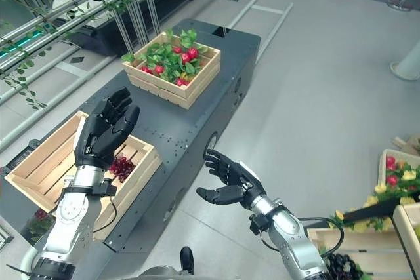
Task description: Pick up the fruits from the basket on one side to the basket on the other side
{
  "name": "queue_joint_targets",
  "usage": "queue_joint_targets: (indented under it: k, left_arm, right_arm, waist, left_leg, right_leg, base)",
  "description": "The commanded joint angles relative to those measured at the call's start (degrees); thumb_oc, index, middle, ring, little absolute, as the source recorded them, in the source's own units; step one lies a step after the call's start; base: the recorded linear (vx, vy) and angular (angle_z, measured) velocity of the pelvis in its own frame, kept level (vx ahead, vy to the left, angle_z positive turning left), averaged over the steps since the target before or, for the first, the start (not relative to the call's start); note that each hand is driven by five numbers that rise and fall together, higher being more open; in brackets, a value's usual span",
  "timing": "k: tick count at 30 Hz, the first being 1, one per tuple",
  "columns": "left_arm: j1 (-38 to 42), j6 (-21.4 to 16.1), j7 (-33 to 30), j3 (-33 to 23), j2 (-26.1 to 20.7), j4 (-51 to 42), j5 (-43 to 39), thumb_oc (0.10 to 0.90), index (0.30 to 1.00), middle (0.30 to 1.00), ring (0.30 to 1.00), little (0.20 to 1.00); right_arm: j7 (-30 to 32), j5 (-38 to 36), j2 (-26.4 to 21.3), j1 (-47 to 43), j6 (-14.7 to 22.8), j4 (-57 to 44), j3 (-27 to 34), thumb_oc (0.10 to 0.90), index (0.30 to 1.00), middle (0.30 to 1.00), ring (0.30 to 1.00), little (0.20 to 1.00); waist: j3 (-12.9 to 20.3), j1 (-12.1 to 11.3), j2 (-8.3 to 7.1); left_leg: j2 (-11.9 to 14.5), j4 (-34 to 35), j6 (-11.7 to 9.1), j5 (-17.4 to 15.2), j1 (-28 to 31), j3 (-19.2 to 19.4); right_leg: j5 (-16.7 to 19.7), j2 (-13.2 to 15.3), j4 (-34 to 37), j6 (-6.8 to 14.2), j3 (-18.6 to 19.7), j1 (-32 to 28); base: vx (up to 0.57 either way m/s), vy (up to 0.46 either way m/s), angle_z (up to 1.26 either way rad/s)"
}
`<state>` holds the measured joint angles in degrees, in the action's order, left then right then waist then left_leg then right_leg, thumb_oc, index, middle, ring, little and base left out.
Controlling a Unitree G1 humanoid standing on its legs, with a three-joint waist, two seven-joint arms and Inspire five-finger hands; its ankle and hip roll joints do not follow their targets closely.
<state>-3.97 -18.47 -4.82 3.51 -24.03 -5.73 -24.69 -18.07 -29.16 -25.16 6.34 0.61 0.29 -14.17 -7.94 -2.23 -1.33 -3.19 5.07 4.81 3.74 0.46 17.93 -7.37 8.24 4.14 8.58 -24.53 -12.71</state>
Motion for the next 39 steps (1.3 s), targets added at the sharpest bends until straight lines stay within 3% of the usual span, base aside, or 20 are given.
queue_joint_targets:
  k: [1,10,15,17,19,21,23,25,26,28,29,30,32,34,37,39]
  left_arm:
    - [3.31,-7.11,2.04,-2.67,-1.12,-4.41,-1.07,0.800,0.900,0.900,0.900,0.900]
    - [4.94,-5.89,0.51,-2.45,-1.89,-5.48,-0.39,0.800,0.900,0.900,0.900,0.900]
    - [6.59,-5.23,0.37,-1.65,-1.70,-4.86,0.09,0.800,0.900,0.900,0.900,0.900]
    - [7.40,-5.03,1.41,-0.88,-1.79,-5.02,1.18,0.800,0.900,0.900,0.900,0.900]
    - [7.78,-4.82,1.68,-0.36,-1.82,-5.15,1.34,0.800,0.900,0.900,0.900,0.900]
    - [7.88,-4.22,2.59,-0.15,-2.11,-5.61,0.67,0.800,0.900,0.900,0.900,0.900]
    - [7.56,-4.28,2.46,0.75,-2.40,-6.07,0.63,0.800,0.900,0.900,0.900,0.900]
    - [7.31,-4.75,2.08,1.26,-2.29,-6.11,1.00,0.800,0.900,0.900,0.900,0.900]
    - [7.24,-5.41,1.37,1.90,-2.03,-6.28,1.67,0.800,0.900,0.900,0.900,0.900]
    - [6.86,-6.37,0.73,2.60,-1.58,-6.24,2.92,0.800,0.900,0.900,0.900,0.900]
    - [6.82,-6.86,0.80,2.85,-1.50,-5.92,3.19,0.800,0.900,0.900,0.900,0.900]
    - [6.83,-6.99,0.82,2.93,-1.50,-5.81,3.14,0.800,0.900,0.900,0.900,0.900]
    - [6.54,-7.82,1.16,2.57,-1.80,-5.23,2.55,0.800,0.900,0.900,0.900,0.900]
    - [5.97,-7.47,1.67,1.92,-2.42,-4.72,-0.21,0.800,0.900,0.900,0.900,0.900]
    - [5.34,-8.10,-2.68,2.23,-2.73,-5.87,2.65,0.800,0.900,0.900,0.900,0.900]
    - [5.51,-7.49,-3.05,2.01,-2.97,-5.89,2.98,0.800,0.900,0.900,0.900,0.900]
  right_arm:
    - [1.66,-0.80,1.21,-1.24,5.93,-3.52,1.62,0.800,0.900,0.900,0.900,0.900]
    - [1.19,-0.67,2.04,-1.66,6.76,-4.95,2.15,0.800,0.900,0.900,0.900,0.900]
    - [0.04,-0.40,1.88,-3.13,6.75,-5.30,1.69,0.800,0.900,0.900,0.900,0.900]
    - [-0.64,-1.45,1.25,-3.36,6.45,-6.03,1.39,0.800,0.900,0.900,0.900,0.900]
    - [-0.44,-1.69,0.95,-3.24,6.57,-6.50,1.13,0.800,0.900,0.900,0.900,0.900]
    - [-0.37,-2.11,0.19,-2.62,6.60,-7.30,1.21,0.800,0.900,0.900,0.900,0.900]
    - [-0.44,-2.71,-0.46,-1.36,6.76,-7.94,1.48,0.800,0.900,0.900,0.900,0.900]
    - [-1.41,-2.84,-0.42,-0.64,7.25,-7.76,1.73,0.800,0.900,0.900,0.900,0.900]
    - [-3.41,-3.12,-0.21,-0.04,7.47,-7.76,2.23,0.800,0.900,0.900,0.900,0.900]
    - [-4.48,-2.83,0.25,0.68,7.08,-8.18,2.08,0.800,0.900,0.900,0.900,0.900]
    - [-4.48,-2.84,0.17,0.84,7.18,-8.25,1.95,0.800,0.900,0.900,0.900,0.900]
    - [-4.57,-2.94,0.10,0.86,7.21,-8.25,1.91,0.800,0.900,0.900,0.900,0.900]
    - [-5.29,-3.90,-0.04,1.62,7.89,-8.71,1.84,0.800,0.900,0.900,0.900,0.900]
    - [-5.27,-5.88,-0.01,2.05,7.75,-8.49,2.42,0.800,0.900,0.900,0.900,0.900]
    - [-5.71,-7.63,-1.23,1.42,7.57,-9.71,2.36,0.800,0.900,0.900,0.900,0.900]
    - [-2.82,-7.70,-1.37,1.83,8.24,-10.58,2.72,0.800,0.900,0.900,0.900,0.900]
  waist:
    - [4.97,-0.24,0.48]
    - [3.71,-1.61,-0.17]
    - [2.20,-2.64,-0.44]
    - [1.00,-2.72,-0.43]
    - [0.36,-2.47,-0.42]
    - [-0.46,-1.46,-0.18]
    - [-0.65,0.28,-0.55]
    - [-0.43,1.04,-0.78]
    - [-0.34,1.79,-1.18]
    - [-0.32,2.61,-1.79]
    - [-0.36,3.05,-2.10]
    - [-0.40,3.21,-2.17]
    - [-0.59,4.25,-2.40]
    - [-0.48,4.44,-2.72]
    - [-1.06,4.93,-3.41]
    - [-0.92,5.21,-3.66]
  left_leg:
    - [7.78,-0.07,-9.85,-4.17,4.60,0.86]
    - [4.86,-0.07,-7.17,-5.90,4.94,-0.68]
    - [2.35,-0.07,-5.09,-6.61,5.24,-3.04]
    - [1.13,-0.14,-3.84,-6.74,5.56,-4.80]
    - [0.59,-0.14,-3.36,-6.90,5.65,-5.95]
    - [0.35,-0.12,-2.64,-6.26,5.53,-7.74]
    - [-0.04,-0.27,-2.76,-6.38,5.89,-10.73]
    - [-0.22,-0.44,-2.83,-6.68,5.74,-11.92]
    - [-0.41,-0.75,-2.90,-7.50,5.69,-12.77]
    - [-0.76,-0.97,-2.89,-8.74,5.62,-13.30]
    - [-0.82,-1.14,-2.83,-9.40,5.80,-13.55]
    - [-0.79,-1.25,-2.81,-9.62,5.86,-13.69]
    - [0.07,-2.43,-2.73,-10.89,6.12,-15.23]
    - [1.75,-4.43,-3.22,-10.77,5.41,-15.59]
    - [5.76,-5.56,-4.99,-9.90,6.02,-13.12]
    - [7.78,-4.81,-6.14,-8.74,6.45,-11.12]
  right_leg:
    - [5.67,1.51,-1.97,-0.98,-2.84,5.49]
    - [6.34,4.81,-6.71,1.52,-3.40,7.22]
    - [8.29,8.53,-16.29,2.21,-1.85,10.05]
    - [9.42,10.45,-25.61,2.19,0.49,12.87]
    - [10.00,10.95,-30.17,2.26,2.27,14.79]
    - [10.71,9.17,-32.58,1.13,5.29,17.40]
    - [9.44,4.74,-26.60,0.78,9.60,18.06]
    - [10.03,3.42,-21.25,0.87,11.81,17.99]
    - [10.86,3.02,-13.21,1.23,14.58,17.69]
    - [14.03,3.30,-5.53,2.34,17.93,17.44]
    - [15.92,3.53,-3.12,2.88,19.69,17.50]
    - [16.43,3.59,-2.55,3.01,20.21,17.47]
    - [17.11,3.28,-2.33,3.26,24.72,18.72]
    - [13.43,1.37,-4.48,3.04,24.29,17.29]
    - [12.42,-0.09,-3.66,1.73,23.06,15.80]
    - [11.81,-0.98,-2.26,0.77,21.82,14.36]
  base:
    - [0.07,0.185,0.14]
    - [0.06,0.222,0.08]
    - [0.06,0.267,0.18]
    - [0.06,0.238,0.36]
    - [0.00,0.107,0.39]
    - [-0.02,0.018,0.46]
    - [0.05,-0.087,0.60]
    - [0.07,-0.153,0.64]
    - [0.11,-0.256,0.61]
    - [0.13,-0.273,0.57]
    - [0.11,-0.209,0.47]
    - [0.12,-0.259,0.40]
    - [0.15,-0.358,0.69]
    - [0.16,-0.421,1.28]
    - [0.11,-0.362,0.56]
    - [0.08,-0.268,0.37]
